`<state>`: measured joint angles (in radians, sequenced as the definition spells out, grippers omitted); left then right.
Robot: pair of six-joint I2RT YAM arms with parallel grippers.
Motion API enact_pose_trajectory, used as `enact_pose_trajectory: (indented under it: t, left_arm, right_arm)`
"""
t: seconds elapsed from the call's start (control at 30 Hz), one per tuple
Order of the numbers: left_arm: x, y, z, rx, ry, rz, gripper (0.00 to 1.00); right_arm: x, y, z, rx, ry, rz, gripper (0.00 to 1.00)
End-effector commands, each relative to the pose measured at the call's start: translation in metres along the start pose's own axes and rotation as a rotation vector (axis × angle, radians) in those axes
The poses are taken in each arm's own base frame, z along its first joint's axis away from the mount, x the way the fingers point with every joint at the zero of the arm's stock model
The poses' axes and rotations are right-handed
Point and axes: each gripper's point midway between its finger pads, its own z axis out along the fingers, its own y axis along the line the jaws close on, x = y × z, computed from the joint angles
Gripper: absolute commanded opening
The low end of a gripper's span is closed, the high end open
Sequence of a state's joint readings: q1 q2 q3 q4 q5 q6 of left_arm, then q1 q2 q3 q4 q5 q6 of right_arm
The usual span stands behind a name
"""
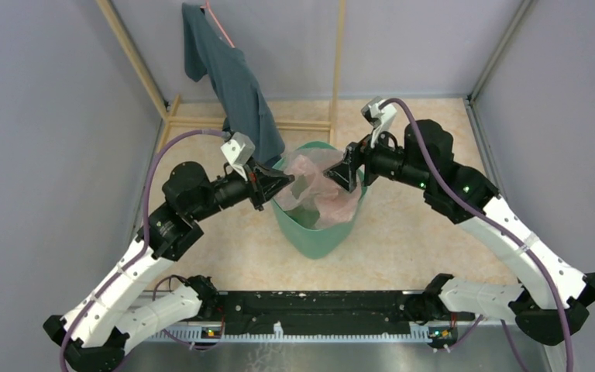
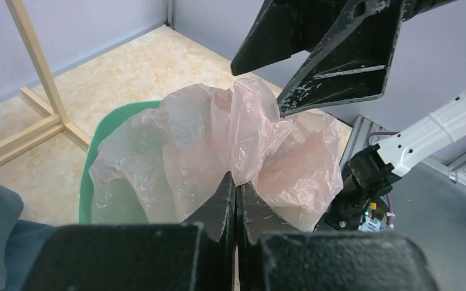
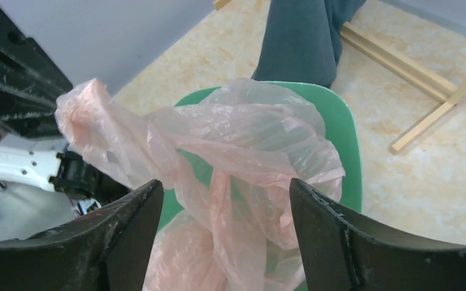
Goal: Put the trash bags into the trash bin
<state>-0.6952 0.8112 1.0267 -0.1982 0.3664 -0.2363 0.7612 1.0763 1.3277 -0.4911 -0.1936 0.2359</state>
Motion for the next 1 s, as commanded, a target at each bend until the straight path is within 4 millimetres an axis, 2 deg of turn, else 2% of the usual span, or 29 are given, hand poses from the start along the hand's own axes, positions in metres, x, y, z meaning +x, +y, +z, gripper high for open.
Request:
enact_pose_trajectory:
  t: [0.0,0.1,0.2,0.3,0.43,0.57,0.63,0.67,0.77,0.8,0.87,0.97]
  left_arm:
    - [-0.01,0.001,0.003,0.006,-0.05,0.067,0.0]
    - [-0.008,0.003,0.003,0.001,-0.051,0.071,0.0]
    - [-0.006,0.002,0.0,0.001,-0.062,0.07,0.0]
    - [-0.004,0.0,-0.002,0.012,-0.065,0.063,0.0]
    - [-0.003,0.002,-0.003,-0.001,-0.065,0.045,0.0]
    - [-0.005,0.002,-0.004,-0.01,-0.073,0.036,0.0]
    - [-0.005,0.002,-0.005,-0.015,-0.076,0.033,0.0]
    - [-0.006,0.002,-0.005,-0.015,-0.078,0.034,0.0]
    - [-0.007,0.004,-0.005,-0.024,-0.083,0.028,0.0]
    - [-0.008,0.005,-0.006,-0.034,-0.09,0.025,0.0]
    - [-0.009,0.011,-0.008,-0.07,-0.103,0.008,0.0]
    - [-0.009,0.02,-0.014,-0.136,-0.133,-0.039,0.0]
  right_arm:
    - [0.009,0.005,-0.014,-0.049,0.089,-0.118,0.7]
    - [0.03,0.004,-0.017,-0.084,0.165,-0.176,0.66]
    - [0.038,-0.005,-0.013,-0.049,0.175,-0.188,0.66]
    - [0.038,-0.013,0.0,-0.045,0.131,-0.252,0.64]
    - [0.037,-0.018,0.016,-0.038,0.124,-0.267,0.47]
    - [0.05,-0.022,0.024,-0.045,0.155,-0.279,0.48]
    - [0.048,-0.023,0.027,-0.041,0.141,-0.279,0.48]
    - [0.046,-0.022,0.028,-0.04,0.127,-0.273,0.46]
    - [0.041,-0.015,0.037,-0.082,0.078,-0.252,0.29]
    - [0.041,-0.012,0.04,-0.099,0.071,-0.252,0.22]
    - [0.041,-0.015,0.046,-0.092,0.061,-0.247,0.0]
    - [0.027,-0.024,0.049,-0.021,-0.001,-0.228,0.0]
